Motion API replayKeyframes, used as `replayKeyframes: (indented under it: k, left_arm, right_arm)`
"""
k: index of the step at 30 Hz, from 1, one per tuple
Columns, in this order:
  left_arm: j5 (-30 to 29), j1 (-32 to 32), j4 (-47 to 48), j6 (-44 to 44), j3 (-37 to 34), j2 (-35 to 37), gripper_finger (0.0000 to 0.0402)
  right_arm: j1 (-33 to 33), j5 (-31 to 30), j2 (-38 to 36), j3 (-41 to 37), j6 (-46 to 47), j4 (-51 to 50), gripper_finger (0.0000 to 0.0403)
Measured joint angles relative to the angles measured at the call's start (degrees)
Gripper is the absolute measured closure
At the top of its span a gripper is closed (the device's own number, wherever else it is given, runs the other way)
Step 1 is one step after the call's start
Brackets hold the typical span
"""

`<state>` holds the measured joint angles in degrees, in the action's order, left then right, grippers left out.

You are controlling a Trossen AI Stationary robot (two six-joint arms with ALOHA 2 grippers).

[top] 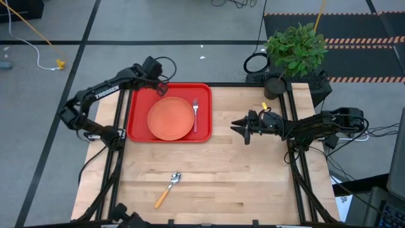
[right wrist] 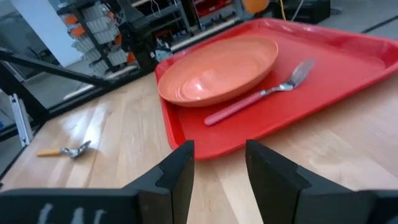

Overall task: Pick and place plate/cup/fork/spoon on tray
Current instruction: Adjust the yellow cup on the red serving tray

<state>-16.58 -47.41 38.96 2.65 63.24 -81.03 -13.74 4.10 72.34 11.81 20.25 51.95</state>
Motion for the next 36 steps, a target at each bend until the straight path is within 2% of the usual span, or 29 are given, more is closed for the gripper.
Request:
replayKeyframes:
  k: [6, 11, 19, 26, 36]
  left_arm:
    - [-4.61, -2.34, -6.38, -3.41, -4.82, 0.0, 0.0394]
    - [-2.59, -5.15, -10.64, -5.87, -8.59, 0.0, 0.0386]
    - [-1.41, -6.72, -9.88, -7.6, -11.16, 0.04, 0.0394]
    - [-1.47, -6.93, -9.42, -9.23, -11.17, 0.04, 0.0363]
    - [-1.48, -9.3, -8.7, -8.59, -11.17, 0.04, 0.037]
  right_arm:
    - [0.0, 0.0, 0.0, 0.0, 0.24, -2.84, 0.0266]
    - [0.0, 0.0, 0.02, 0.0, 0.26, -3.03, 0.0266]
    - [1.05, 0.09, 0.02, 0.0, 0.24, -4.25, 0.0266]
    - [1.22, 0.0, 0.02, 0.0, 0.11, -3.9, 0.0266]
    - [1.66, 0.04, 0.02, 0.0, 0.5, -3.77, 0.0266]
